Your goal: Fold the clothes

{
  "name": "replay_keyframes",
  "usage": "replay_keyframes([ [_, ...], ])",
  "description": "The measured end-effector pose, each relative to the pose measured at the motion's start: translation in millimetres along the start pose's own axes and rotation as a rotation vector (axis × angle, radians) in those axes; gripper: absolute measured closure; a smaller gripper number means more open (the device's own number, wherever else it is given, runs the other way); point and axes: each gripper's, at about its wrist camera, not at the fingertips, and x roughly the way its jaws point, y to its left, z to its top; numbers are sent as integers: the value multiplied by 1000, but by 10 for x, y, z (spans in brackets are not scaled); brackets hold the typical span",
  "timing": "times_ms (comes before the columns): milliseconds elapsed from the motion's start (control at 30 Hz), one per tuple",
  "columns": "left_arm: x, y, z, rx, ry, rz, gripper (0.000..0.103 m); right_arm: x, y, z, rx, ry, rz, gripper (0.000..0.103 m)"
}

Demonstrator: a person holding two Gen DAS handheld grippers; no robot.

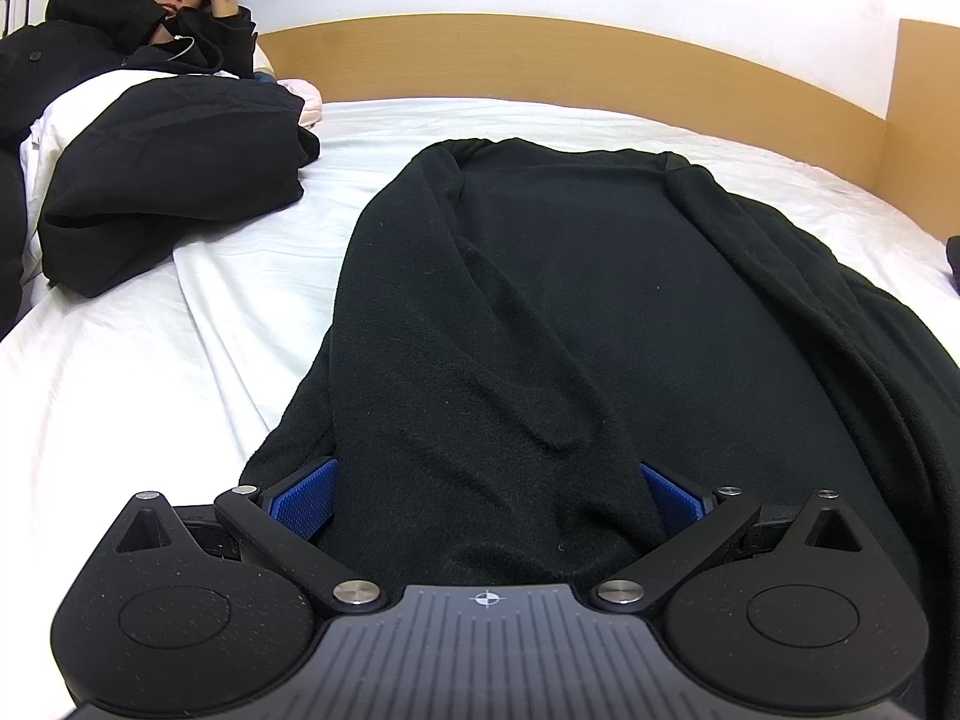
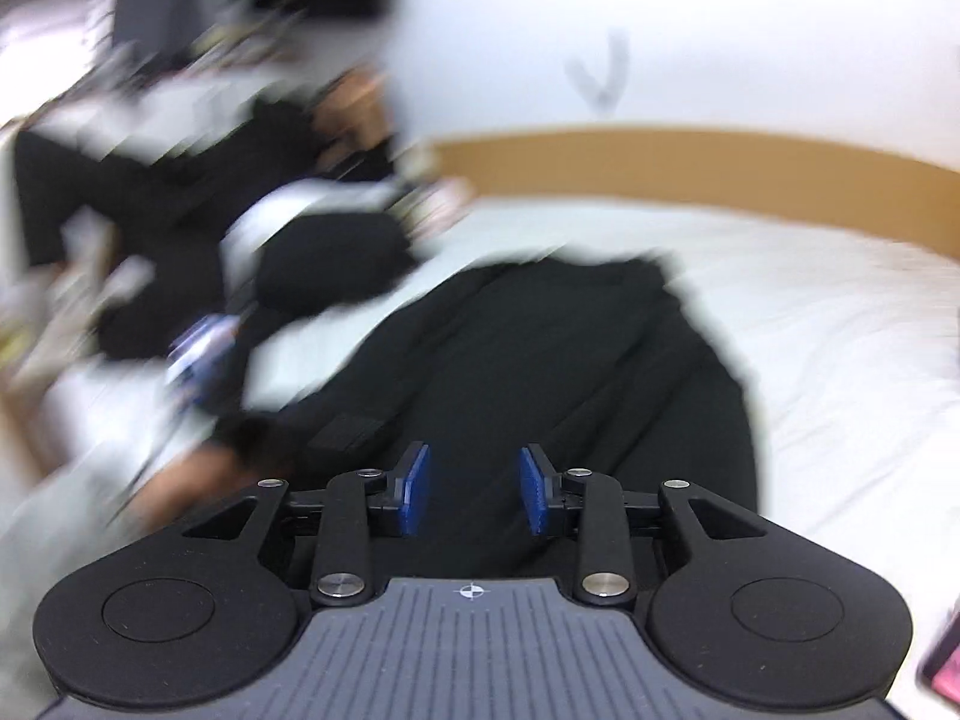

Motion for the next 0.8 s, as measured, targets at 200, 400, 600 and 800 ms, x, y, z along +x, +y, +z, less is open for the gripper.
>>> replay_keyframes([
  [200,-3,11,-6,-7,-3,-9,1,1403,-437,274,116,76,-146,88],
  [400,-13,60,-10,-32,-14,-32,1,1869,-250,146,-1,206,-91,91],
  [600,-13,42,-8,-26,-12,-28,1,1592,-52,201,-82,217,122,91],
  [800,-10,29,-4,-19,-9,-22,1,1389,-555,203,66,161,-64,91],
])
